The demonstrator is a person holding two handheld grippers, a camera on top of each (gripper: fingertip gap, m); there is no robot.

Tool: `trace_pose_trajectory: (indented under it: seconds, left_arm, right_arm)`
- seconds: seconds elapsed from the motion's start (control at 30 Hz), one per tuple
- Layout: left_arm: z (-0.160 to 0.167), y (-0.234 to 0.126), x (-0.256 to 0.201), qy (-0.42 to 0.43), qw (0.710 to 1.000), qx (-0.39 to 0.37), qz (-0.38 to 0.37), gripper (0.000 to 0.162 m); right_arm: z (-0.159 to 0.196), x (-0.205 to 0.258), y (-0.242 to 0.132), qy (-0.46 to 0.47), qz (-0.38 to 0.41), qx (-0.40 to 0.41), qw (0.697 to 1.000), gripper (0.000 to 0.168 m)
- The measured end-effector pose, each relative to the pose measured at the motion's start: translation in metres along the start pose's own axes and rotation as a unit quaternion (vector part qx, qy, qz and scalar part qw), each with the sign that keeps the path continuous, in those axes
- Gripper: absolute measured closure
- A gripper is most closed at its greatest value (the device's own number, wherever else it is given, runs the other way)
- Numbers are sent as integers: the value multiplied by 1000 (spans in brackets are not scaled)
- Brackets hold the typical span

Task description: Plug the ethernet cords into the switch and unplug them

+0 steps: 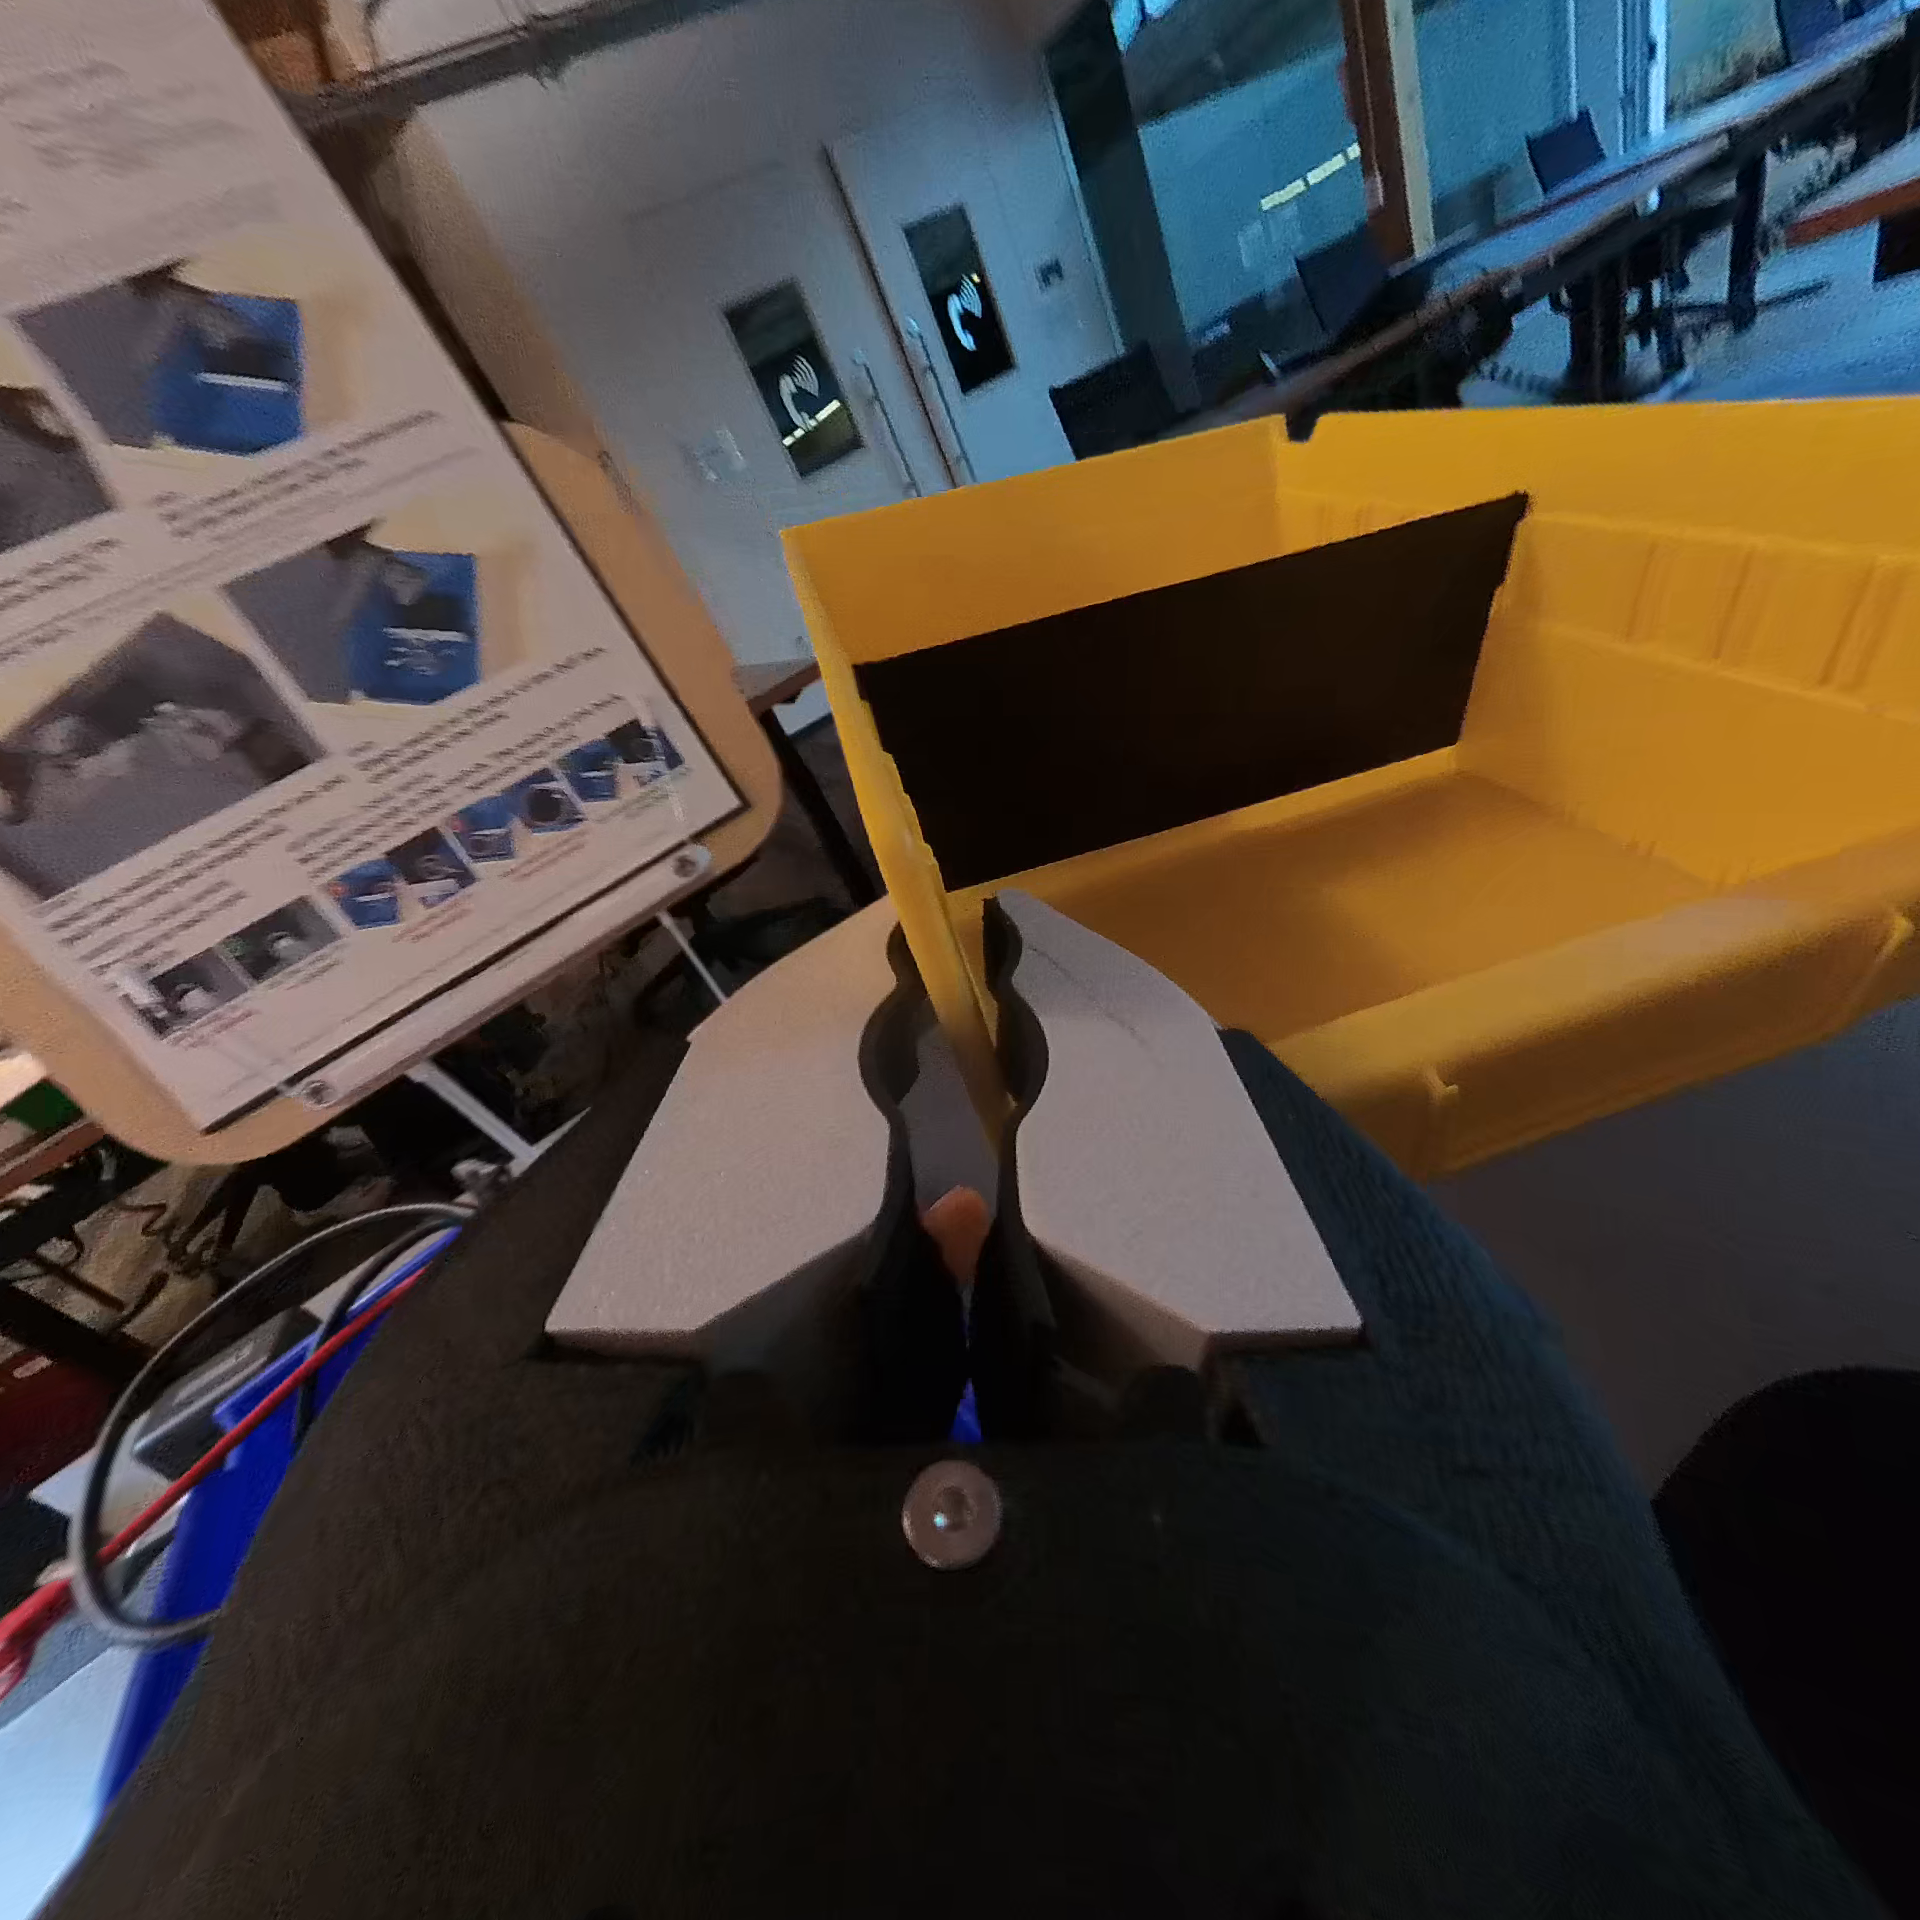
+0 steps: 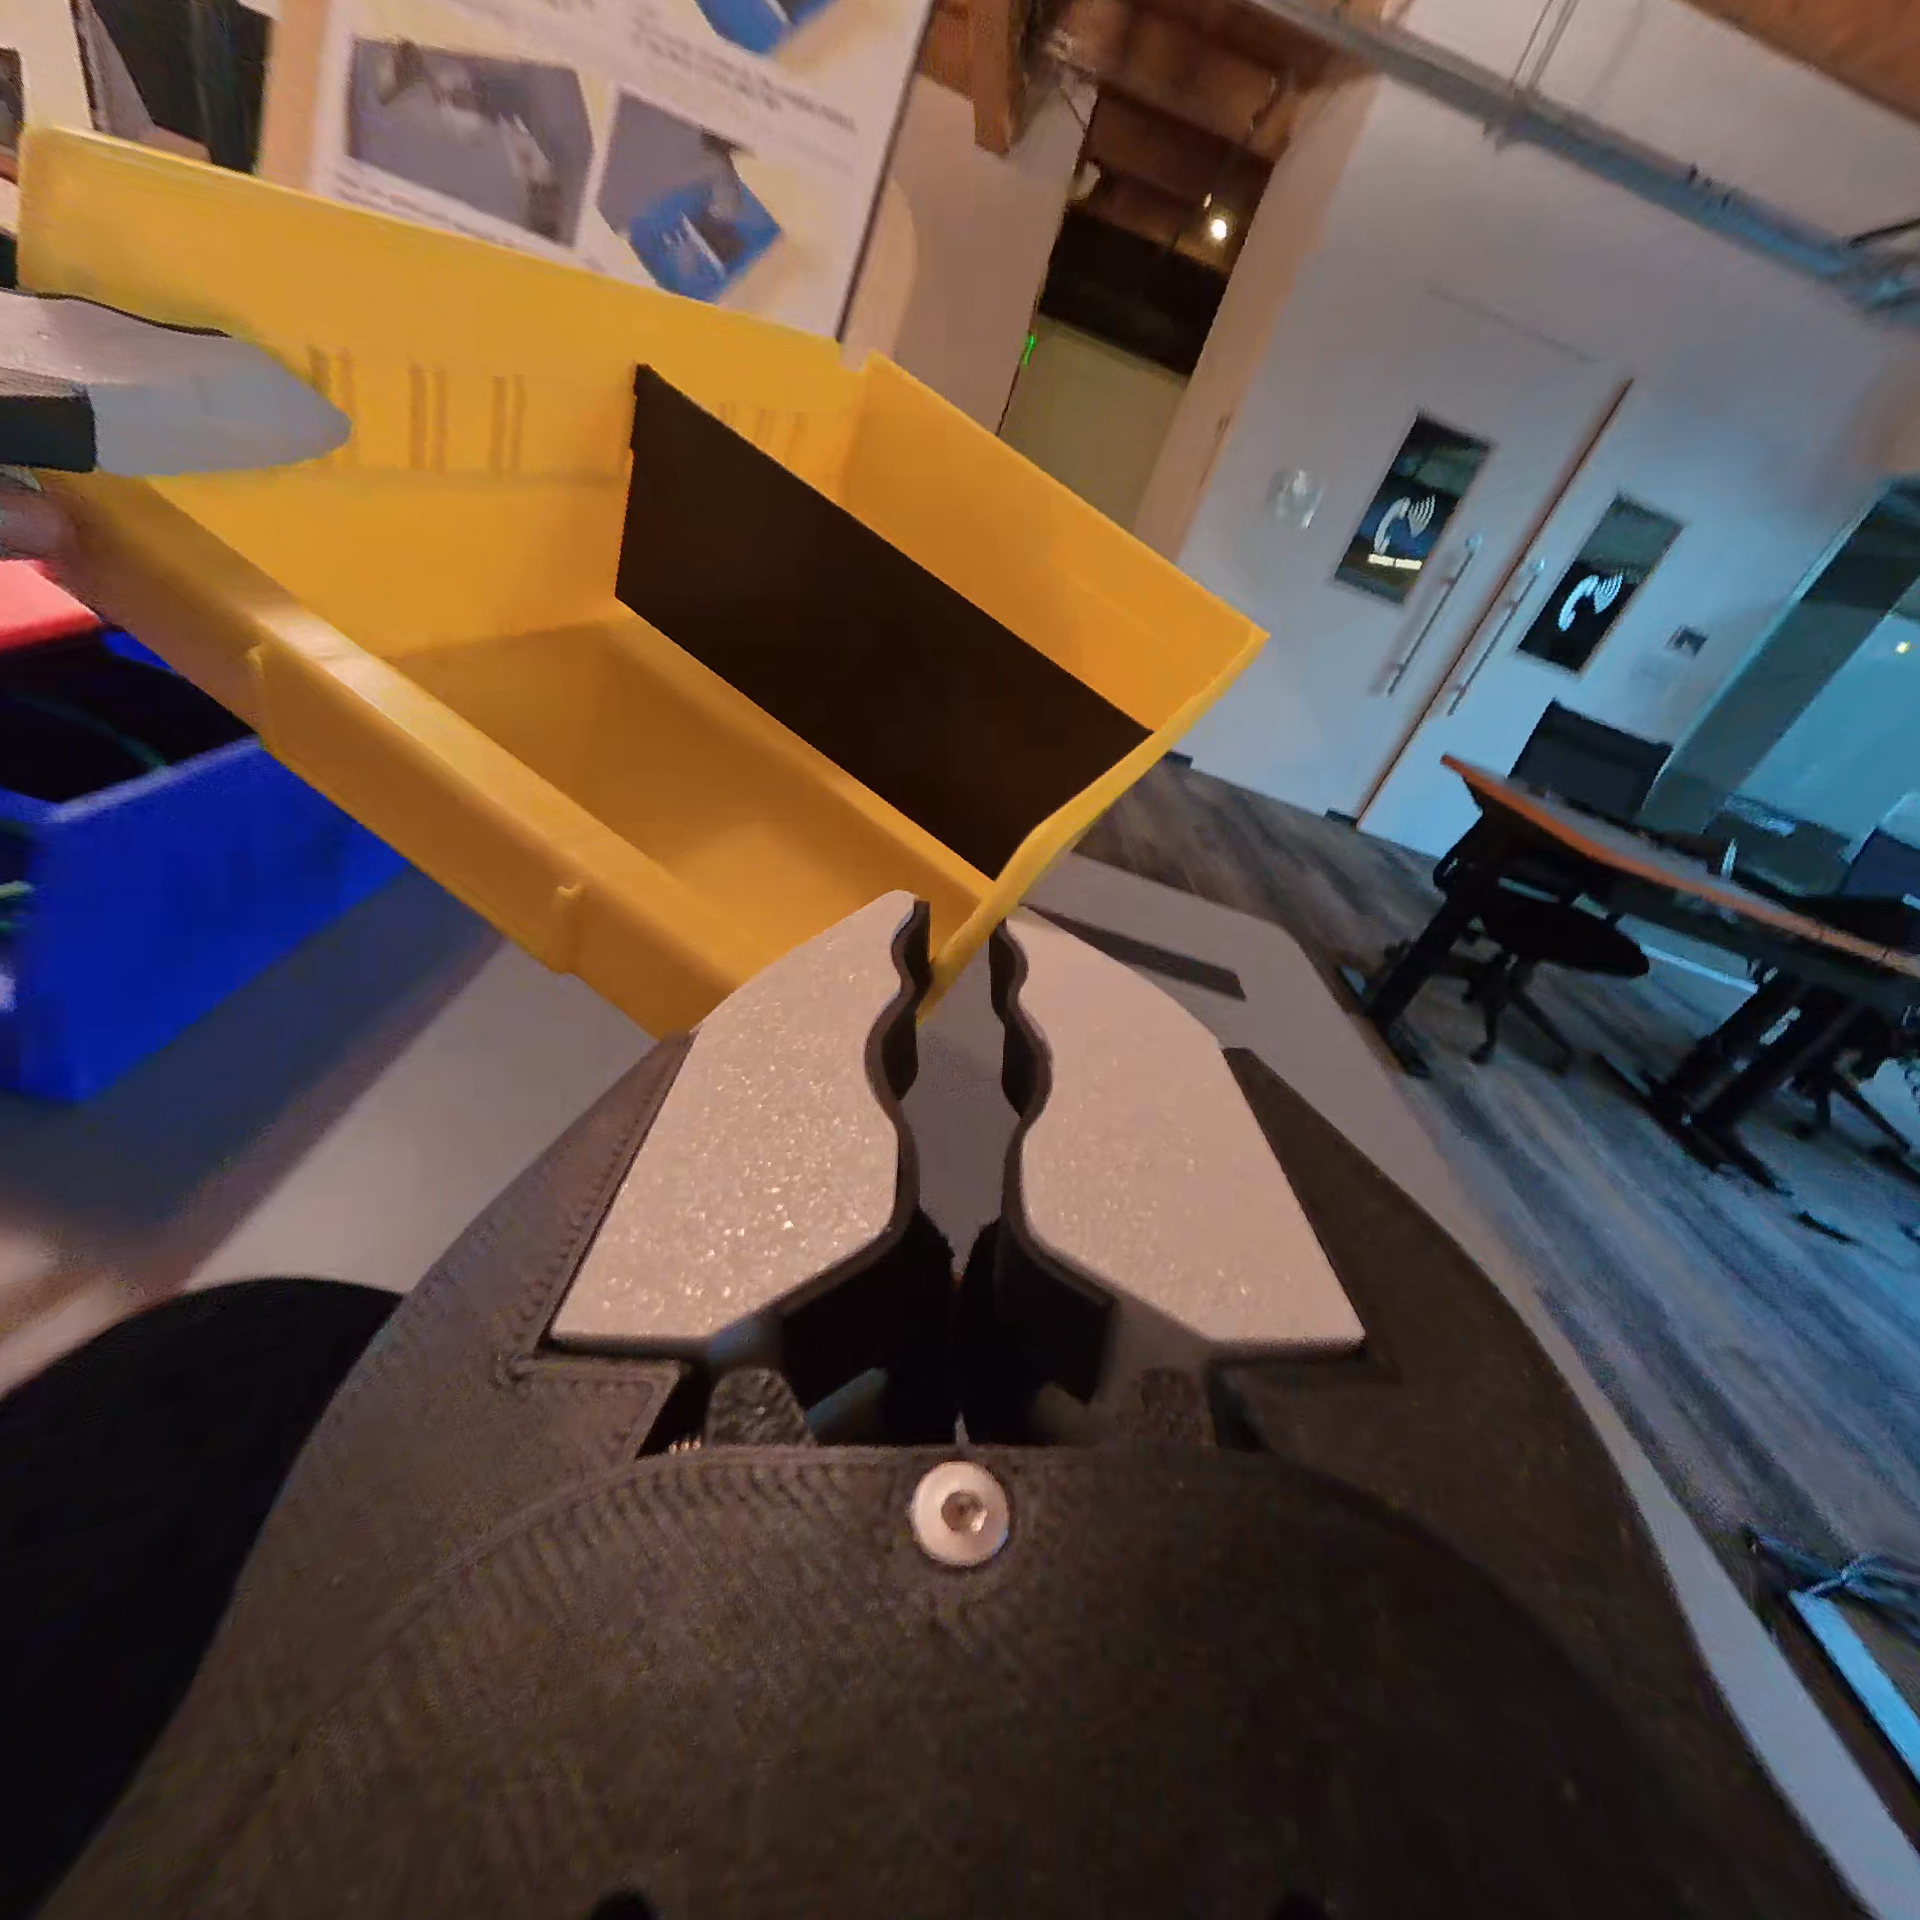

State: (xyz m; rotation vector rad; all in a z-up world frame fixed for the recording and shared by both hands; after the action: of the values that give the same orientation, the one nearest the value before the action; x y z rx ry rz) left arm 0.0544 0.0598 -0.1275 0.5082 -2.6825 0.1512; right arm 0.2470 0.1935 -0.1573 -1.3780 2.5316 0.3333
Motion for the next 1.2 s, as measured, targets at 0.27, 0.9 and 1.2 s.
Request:
trace_pose_trajectory:
  seconds: [0.27, 0.9, 1.2]
  left_arm:
    - [25, 42, -51, 61, 995, 72, 43, 149]
    - [63, 51, -88, 140, 970, 178, 91, 134]
    - [65, 43, -95, 157, 969, 155, 109, 99]
  right_arm:
    - [70, -33, 7, 31, -5, 71, 997, 157]
    - [99, -44, 7, 13, 21, 152, 988, 157]
    - [100, -48, 8, 16, 19, 167, 986, 154]
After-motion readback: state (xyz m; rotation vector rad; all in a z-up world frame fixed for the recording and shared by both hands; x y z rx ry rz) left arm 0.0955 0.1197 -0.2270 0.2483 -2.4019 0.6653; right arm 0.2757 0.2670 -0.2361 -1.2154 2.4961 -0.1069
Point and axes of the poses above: each gripper's, where its closed fingertips meet, y out along the fingers, z out of its underside, x = y × z across the jaws, the point moved 9 cm from there along -y, back along the fingers, and after that the axes turned 6 degrees about z, right-handed, at the moved point
